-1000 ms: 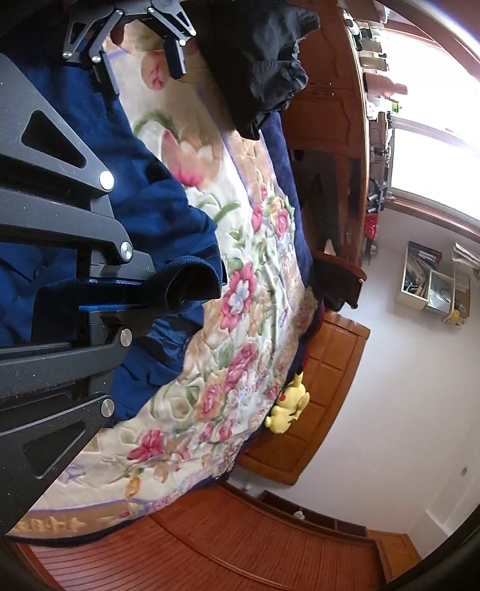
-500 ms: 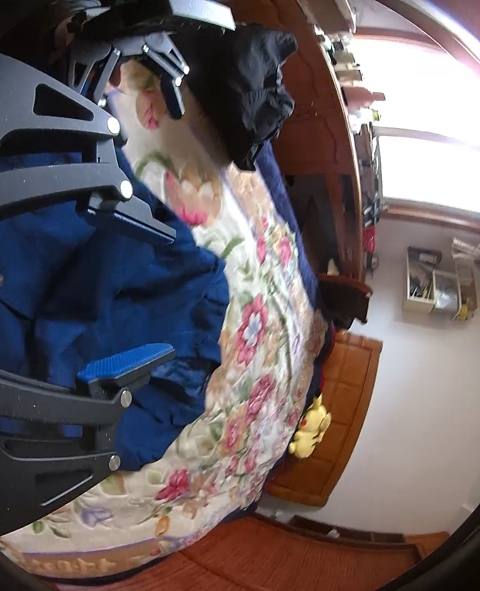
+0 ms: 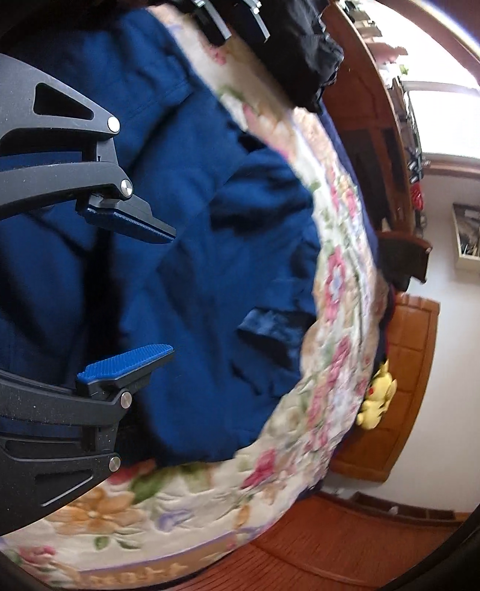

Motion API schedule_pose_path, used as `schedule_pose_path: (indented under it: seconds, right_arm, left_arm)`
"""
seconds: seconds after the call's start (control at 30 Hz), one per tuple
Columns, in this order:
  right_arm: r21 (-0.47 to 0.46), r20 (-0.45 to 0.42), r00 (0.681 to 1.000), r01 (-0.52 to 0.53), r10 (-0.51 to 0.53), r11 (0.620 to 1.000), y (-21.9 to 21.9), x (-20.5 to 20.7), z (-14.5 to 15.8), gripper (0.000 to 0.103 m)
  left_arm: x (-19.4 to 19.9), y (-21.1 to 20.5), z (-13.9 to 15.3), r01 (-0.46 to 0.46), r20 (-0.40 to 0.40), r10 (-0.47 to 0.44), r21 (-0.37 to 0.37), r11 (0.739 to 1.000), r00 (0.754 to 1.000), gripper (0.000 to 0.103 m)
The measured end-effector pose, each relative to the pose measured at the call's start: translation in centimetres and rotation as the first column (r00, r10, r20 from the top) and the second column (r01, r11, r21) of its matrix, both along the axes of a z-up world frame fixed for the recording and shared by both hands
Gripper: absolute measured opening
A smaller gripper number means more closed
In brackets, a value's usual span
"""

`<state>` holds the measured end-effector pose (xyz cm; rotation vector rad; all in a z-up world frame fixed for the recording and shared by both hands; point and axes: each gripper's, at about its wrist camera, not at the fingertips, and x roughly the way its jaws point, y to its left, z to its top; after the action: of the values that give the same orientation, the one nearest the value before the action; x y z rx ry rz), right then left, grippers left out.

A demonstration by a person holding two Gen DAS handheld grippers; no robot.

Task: Fold large clothes
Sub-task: 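Lay the sleeve on the jacket front and open the right gripper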

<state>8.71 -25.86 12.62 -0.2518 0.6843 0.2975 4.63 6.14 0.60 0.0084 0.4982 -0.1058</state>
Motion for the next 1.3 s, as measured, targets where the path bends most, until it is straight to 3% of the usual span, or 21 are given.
schedule_pose_path:
  seconds: [0.3,0.37,0.47,0.7,0.83,1.07,1.3]
  right_arm:
    - [-0.009,-0.039,0.993,0.109,-0.109,0.994,-2.8,-1.5,-3.6,0.059]
    - [0.024,-0.06,0.99,0.128,-0.126,0.991,-3.3,-1.4,-4.3,0.059]
    - [0.064,-0.072,0.989,0.136,-0.131,0.989,-3.5,-1.2,-4.8,0.059]
    - [0.054,-0.07,0.989,0.133,-0.129,0.99,-2.4,-0.3,-5.7,0.059]
    - [0.09,-0.078,0.989,0.131,-0.124,0.987,-3.2,-0.4,-6.1,0.059]
    - [0.099,-0.07,0.99,0.129,-0.123,0.987,-4.0,-0.9,-6.6,0.059]
    - [0.1,-0.067,0.99,0.13,-0.123,0.987,-3.9,-1.1,-6.5,0.059]
  left_arm:
    - [0.8,-0.8,-1.0,0.038,-0.061,-0.038,0.007,0.999,0.997,0.085]
    - [1.0,-1.0,-1.1,0.058,-0.073,-0.057,0.002,0.998,0.996,0.085]
    - [1.8,-1.3,-1.2,0.088,-0.112,-0.088,-0.009,0.996,0.99,0.085]
    - [4.4,-2.1,-0.8,0.092,-0.153,-0.091,0.0,0.996,0.984,0.085]
    - [7.0,-2.3,-1.0,0.095,-0.207,-0.096,-0.019,0.995,0.973,0.085]
    - [11.0,-2.9,-2.5,0.097,-0.307,-0.102,-0.029,0.995,0.946,0.073]
    - [12.7,-4.4,-5.1,0.115,-0.42,-0.104,0.0,0.993,0.901,0.071]
